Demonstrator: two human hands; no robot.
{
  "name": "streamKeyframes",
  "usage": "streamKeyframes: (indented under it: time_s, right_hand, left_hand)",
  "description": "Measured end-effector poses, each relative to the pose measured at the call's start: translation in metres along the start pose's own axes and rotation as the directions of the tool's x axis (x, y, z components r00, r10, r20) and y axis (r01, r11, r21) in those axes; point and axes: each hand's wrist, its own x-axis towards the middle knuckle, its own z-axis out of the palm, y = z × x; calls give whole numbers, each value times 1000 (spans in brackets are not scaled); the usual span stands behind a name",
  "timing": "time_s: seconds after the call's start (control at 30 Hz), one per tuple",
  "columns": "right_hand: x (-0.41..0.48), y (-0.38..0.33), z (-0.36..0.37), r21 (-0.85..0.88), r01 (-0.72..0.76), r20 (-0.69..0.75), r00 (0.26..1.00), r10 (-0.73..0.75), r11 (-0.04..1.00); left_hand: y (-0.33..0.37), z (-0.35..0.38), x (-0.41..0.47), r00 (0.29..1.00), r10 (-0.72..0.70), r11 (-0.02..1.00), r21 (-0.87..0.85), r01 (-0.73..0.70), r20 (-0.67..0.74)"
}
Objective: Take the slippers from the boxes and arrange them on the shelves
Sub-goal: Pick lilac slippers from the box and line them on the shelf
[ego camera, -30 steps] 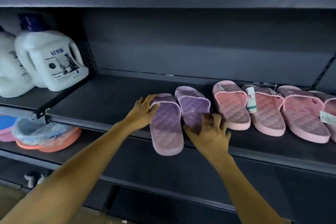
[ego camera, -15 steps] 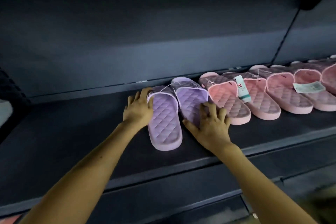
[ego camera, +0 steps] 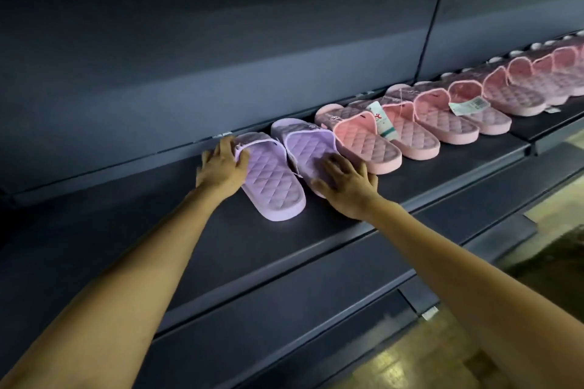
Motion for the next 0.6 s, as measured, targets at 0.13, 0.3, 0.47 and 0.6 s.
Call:
streamKeyframes:
  time_s: [0.13,0.3,0.47,0.6]
  right_hand:
    - [-5,25,-9,160,109,-113,989,-91,981]
    - [-19,104,-35,256,211,-246,958,-148,943]
    - [-51,252,-77,256,42,-310,950,41,966]
    - [-102,381,-110,226,-216,-227,937,267,950]
  left_hand:
    - [20,0,-20,992,112,994,26,-111,-65]
    - [115,42,-40,849,512,859,47,-510,-131]
    - [261,123,-69,711,702,708,-153,-690,44]
    - [373,208,-103,615,771,634,-298,-714,165]
